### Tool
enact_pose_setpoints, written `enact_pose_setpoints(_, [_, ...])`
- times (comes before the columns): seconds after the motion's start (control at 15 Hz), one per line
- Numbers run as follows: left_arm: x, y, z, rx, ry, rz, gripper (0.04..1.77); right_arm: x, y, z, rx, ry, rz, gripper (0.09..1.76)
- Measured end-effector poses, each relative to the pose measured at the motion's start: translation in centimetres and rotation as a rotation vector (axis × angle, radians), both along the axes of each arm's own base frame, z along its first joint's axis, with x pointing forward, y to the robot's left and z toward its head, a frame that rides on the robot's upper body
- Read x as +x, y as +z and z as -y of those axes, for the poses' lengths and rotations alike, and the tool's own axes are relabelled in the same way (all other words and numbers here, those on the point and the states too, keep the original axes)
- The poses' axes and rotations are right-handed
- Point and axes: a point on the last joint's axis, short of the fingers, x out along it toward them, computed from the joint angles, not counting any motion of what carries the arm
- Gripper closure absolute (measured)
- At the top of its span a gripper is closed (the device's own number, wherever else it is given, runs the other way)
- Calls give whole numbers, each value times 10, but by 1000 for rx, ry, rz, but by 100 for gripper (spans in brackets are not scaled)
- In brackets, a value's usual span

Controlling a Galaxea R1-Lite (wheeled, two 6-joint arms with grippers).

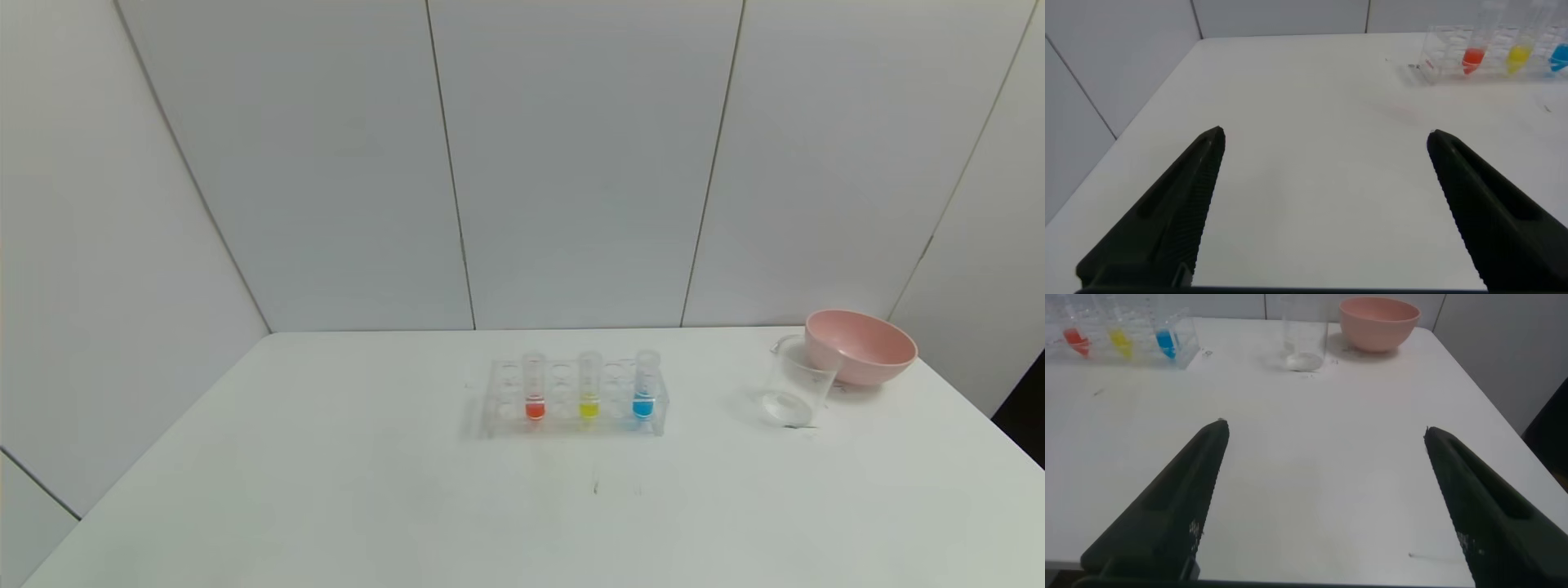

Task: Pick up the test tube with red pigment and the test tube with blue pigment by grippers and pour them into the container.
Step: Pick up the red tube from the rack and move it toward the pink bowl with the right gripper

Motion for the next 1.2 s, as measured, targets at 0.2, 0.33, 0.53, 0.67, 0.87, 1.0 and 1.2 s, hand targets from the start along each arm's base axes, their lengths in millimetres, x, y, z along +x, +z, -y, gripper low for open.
enact_pose_setpoints(0.2, [0, 0, 0, 0, 0, 0, 5, 0, 0, 0, 1, -1, 4, 14])
enact_pose_setpoints(0.33, [0, 0, 0, 0, 0, 0, 5, 0, 0, 0, 2, -1, 3, 14])
enact_pose_setpoints(0.53, [0, 0, 0, 0, 0, 0, 5, 0, 0, 0, 1, -1, 1, 14])
enact_pose_setpoints(0.67, [0, 0, 0, 0, 0, 0, 5, 0, 0, 0, -1, -1, -1, 14])
enact_pose_setpoints(0.87, [0, 0, 0, 0, 0, 0, 5, 0, 0, 0, 0, -1, -1, 14])
enact_pose_setpoints(1.0, [0, 0, 0, 0, 0, 0, 5, 0, 0, 0, 2, -1, 3, 14])
enact_pose_setpoints(1.2, [0, 0, 0, 0, 0, 0, 5, 0, 0, 0, 1, -1, 3, 14])
